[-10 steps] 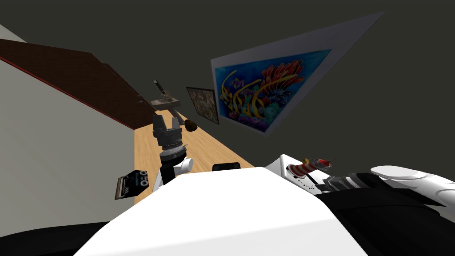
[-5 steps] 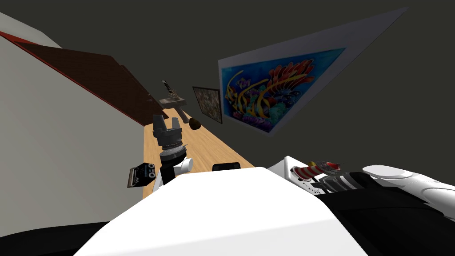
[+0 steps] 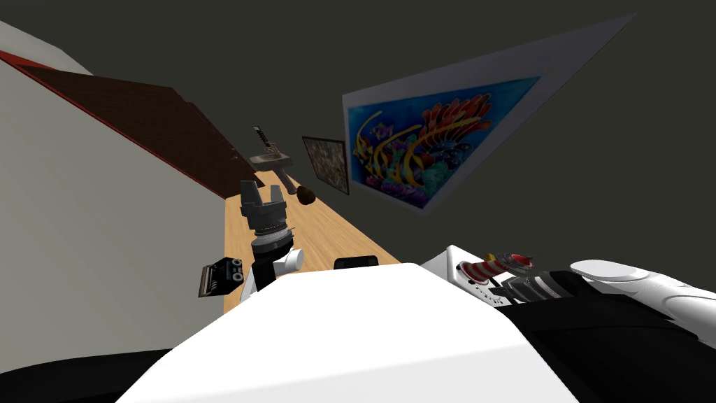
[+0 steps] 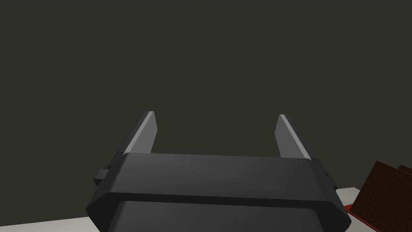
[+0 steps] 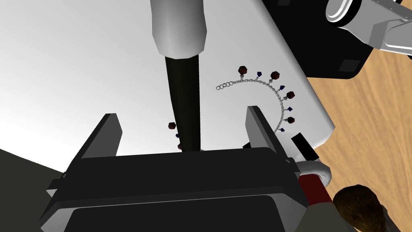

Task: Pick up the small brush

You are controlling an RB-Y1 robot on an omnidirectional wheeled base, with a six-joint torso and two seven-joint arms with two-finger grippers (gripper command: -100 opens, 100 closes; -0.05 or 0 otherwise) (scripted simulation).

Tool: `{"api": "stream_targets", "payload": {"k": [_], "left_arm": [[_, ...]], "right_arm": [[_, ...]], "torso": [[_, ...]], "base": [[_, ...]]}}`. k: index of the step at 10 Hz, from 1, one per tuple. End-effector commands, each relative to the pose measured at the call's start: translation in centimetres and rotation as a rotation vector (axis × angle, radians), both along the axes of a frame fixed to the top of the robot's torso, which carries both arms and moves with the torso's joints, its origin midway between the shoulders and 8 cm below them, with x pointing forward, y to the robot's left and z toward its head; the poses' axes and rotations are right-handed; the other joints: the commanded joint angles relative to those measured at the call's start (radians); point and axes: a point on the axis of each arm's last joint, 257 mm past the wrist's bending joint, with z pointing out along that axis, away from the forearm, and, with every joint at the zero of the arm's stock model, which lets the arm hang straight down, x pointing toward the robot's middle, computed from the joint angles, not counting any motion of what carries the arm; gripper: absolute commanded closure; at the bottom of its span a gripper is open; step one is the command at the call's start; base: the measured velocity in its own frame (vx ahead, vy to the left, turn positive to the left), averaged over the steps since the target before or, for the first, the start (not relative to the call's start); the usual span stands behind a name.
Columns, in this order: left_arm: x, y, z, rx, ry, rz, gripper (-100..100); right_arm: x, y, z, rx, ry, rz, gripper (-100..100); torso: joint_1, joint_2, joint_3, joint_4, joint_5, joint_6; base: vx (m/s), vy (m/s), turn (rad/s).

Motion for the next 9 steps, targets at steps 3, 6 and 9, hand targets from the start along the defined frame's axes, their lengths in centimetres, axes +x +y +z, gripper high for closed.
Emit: {"api": "stream_targets", "payload": {"k": [3, 6, 9], "left_arm": [[0.0, 0.0, 0.0, 0.000, 0.000, 0.000, 0], [0.0, 0.0, 0.0, 0.000, 0.000, 0.000, 0], [0.0, 0.0, 0.0, 0.000, 0.000, 0.000, 0]], "right_arm": [[0.0, 0.0, 0.0, 0.000, 0.000, 0.000, -100], [-0.8, 0.0, -1.2, -0.007, -0.004, -0.010, -100], [-0.8, -0.2, -1.2, -0.013, -0.005, -0.009, 100]], "torso": [[0.000, 0.000, 0.000, 0.000, 0.000, 0.000], [-0.003, 0.000, 0.000, 0.000, -0.004, 0.000], [-0.004, 0.000, 0.000, 0.000, -0.006, 0.001]], "base": [[-0.005, 0.005, 0.015], [-0.001, 0.009, 0.032], [0.000, 0.000, 0.000]]}}
